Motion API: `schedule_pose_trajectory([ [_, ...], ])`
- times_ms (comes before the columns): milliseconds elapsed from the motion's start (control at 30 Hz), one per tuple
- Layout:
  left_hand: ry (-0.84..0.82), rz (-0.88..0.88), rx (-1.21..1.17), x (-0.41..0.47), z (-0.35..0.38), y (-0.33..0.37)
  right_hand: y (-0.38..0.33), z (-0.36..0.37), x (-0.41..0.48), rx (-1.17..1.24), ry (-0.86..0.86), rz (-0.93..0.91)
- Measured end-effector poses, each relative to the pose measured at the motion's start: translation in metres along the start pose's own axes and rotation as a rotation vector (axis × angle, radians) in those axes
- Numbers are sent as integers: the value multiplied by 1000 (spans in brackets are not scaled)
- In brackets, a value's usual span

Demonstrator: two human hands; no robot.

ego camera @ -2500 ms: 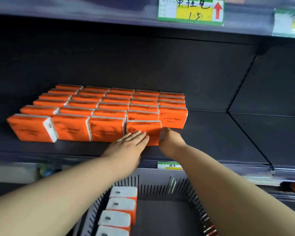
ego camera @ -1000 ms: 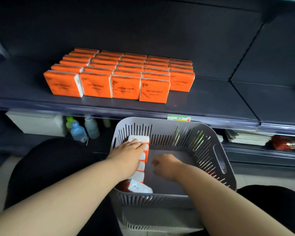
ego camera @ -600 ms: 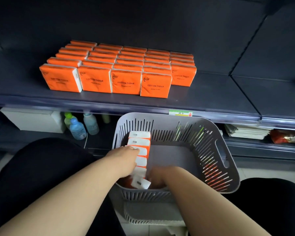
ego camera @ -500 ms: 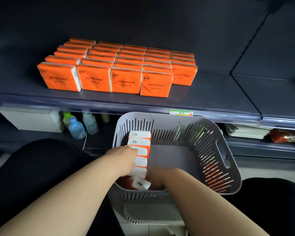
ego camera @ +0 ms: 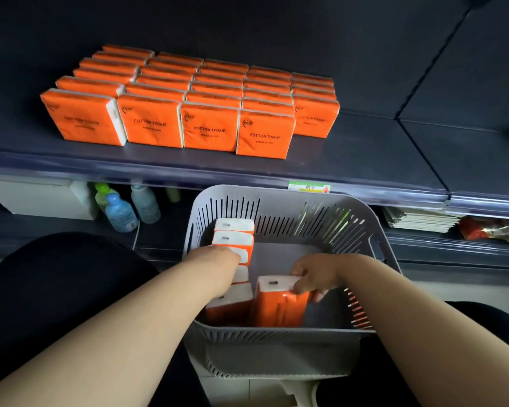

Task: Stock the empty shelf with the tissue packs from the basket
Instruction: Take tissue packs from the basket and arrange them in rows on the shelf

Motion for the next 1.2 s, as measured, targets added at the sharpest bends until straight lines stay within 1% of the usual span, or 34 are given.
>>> schedule_pose_trajectory([
  [67, -47, 0, 2, 2, 1, 6, 17, -1, -2, 66, -14, 15],
  [133, -84, 10, 10, 3, 1, 12, 32, -3, -3, 30, 6, 20],
  [267, -151, 18, 42, 7, 6, 23, 53, -8, 2, -168, 116, 71],
  [367, -216, -5, 20, 13, 16, 32, 62, -6, 7, -381, 136, 132],
  [433, -249, 3, -36, 15, 24, 39, 63, -4, 12, -391, 124, 154],
  [533, -176, 113, 96, 19, 29, 50, 60, -6, 21, -384, 147, 156],
  [633, -156, 155, 202, 26, 37, 54, 55, -6, 30, -364, 191, 130],
  [733, -137, 172, 226, 32, 43, 55, 53, -7, 37, -355, 247, 75],
  [800, -120, 146, 165, 36, 42, 50, 53, -9, 38, -399, 270, 54],
  [867, -105, 129, 53, 39, 36, 45, 52, -11, 39, -464, 284, 34],
  [1033, -81, 109, -322, 50, 21, 33, 49, -16, 39, -505, 356, 82],
  [1200, -47, 64, -419, 55, 22, 31, 50, -19, 40, -498, 344, 167],
])
Point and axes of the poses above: each hand's wrist, its own x-axis towards the middle knuckle, its own z-axis out of the palm, y = z × x, the point moved 5 cm from there along x, towards the middle knuckle, and after that the axes turned 9 degrees about -x, right-handed, at the moved point
